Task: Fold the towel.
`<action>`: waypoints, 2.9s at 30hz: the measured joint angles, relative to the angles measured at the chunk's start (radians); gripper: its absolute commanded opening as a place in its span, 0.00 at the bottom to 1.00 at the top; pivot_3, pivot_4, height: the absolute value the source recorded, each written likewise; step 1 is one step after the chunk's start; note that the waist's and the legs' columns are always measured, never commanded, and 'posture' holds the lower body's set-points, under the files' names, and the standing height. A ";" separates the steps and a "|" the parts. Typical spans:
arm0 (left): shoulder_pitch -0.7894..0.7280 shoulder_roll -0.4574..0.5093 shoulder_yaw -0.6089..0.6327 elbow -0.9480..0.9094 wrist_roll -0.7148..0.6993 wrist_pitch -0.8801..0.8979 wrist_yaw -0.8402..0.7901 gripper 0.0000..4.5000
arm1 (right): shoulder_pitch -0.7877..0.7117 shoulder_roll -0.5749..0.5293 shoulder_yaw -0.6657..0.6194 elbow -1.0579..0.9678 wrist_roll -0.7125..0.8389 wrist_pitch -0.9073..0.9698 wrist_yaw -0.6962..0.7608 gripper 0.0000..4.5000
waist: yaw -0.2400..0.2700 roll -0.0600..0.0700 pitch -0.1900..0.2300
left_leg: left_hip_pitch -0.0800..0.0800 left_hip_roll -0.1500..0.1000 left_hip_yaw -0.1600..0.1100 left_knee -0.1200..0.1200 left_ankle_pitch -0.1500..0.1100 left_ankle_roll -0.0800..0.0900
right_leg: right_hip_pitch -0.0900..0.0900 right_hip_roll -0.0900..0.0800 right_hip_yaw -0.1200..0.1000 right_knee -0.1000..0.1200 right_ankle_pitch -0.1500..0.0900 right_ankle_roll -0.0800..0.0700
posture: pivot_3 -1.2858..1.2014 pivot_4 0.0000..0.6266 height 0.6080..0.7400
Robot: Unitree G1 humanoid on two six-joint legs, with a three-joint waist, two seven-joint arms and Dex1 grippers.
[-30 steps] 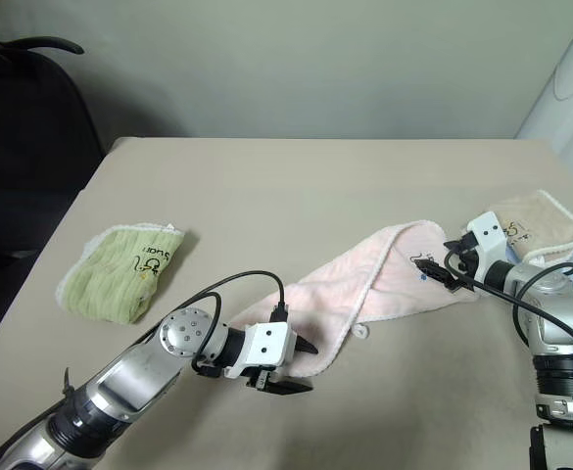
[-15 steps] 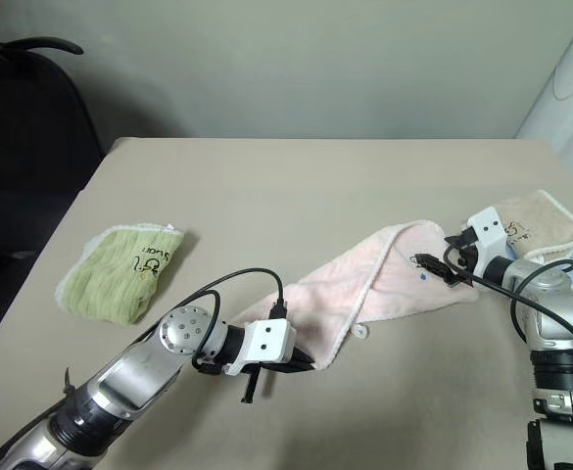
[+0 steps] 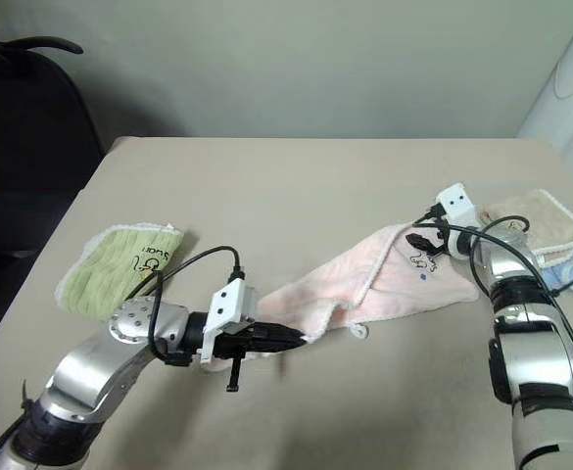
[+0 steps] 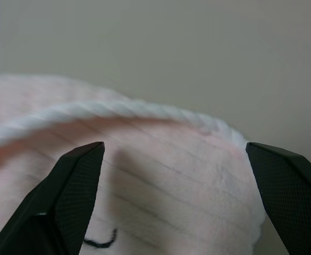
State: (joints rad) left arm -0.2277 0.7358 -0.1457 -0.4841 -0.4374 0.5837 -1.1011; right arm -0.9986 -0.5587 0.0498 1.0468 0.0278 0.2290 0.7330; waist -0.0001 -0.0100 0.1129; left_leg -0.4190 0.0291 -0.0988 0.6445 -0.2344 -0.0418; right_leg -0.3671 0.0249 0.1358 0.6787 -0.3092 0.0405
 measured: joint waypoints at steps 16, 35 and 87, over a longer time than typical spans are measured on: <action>0.156 0.155 0.016 -0.045 0.010 -0.039 -0.026 0.01 | -0.088 0.037 -0.055 0.207 -0.025 -0.072 -0.152 1.00 | -0.004 0.000 0.000 | 0.000 0.000 0.000 -0.002 0.000 0.000 | 0.000 0.000 0.000 -0.001 0.000 -0.002 | 0.52 0.24 1.00; 0.152 0.149 0.020 -0.020 0.046 -0.066 -0.008 0.00 | -0.064 -0.022 -0.123 0.164 -0.011 -0.114 -0.100 0.01 | -0.004 0.000 0.000 | 0.000 0.000 0.000 -0.004 0.000 0.001 | 0.000 0.000 0.000 -0.002 0.000 -0.003 | 0.52 0.24 1.00; 0.218 0.063 0.515 0.038 -0.302 0.151 0.284 0.00 | 0.691 -0.392 -0.336 -0.804 0.400 0.167 0.453 0.01 | -0.007 -0.001 0.002 | 0.012 0.000 0.002 -0.005 -0.004 0.009 | 0.013 0.002 0.003 -0.005 -0.002 0.000 | 0.52 0.24 1.00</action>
State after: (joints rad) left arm -0.0094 0.7989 0.3690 -0.4458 -0.7391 0.7344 -0.8174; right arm -0.3075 -0.9509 -0.2858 0.2431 0.4280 0.3959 1.1859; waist -0.0067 -0.0109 0.1147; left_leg -0.4066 0.0292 -0.0972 0.6394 -0.2383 -0.0330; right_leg -0.3536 0.0264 0.1386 0.6734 -0.3110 0.0407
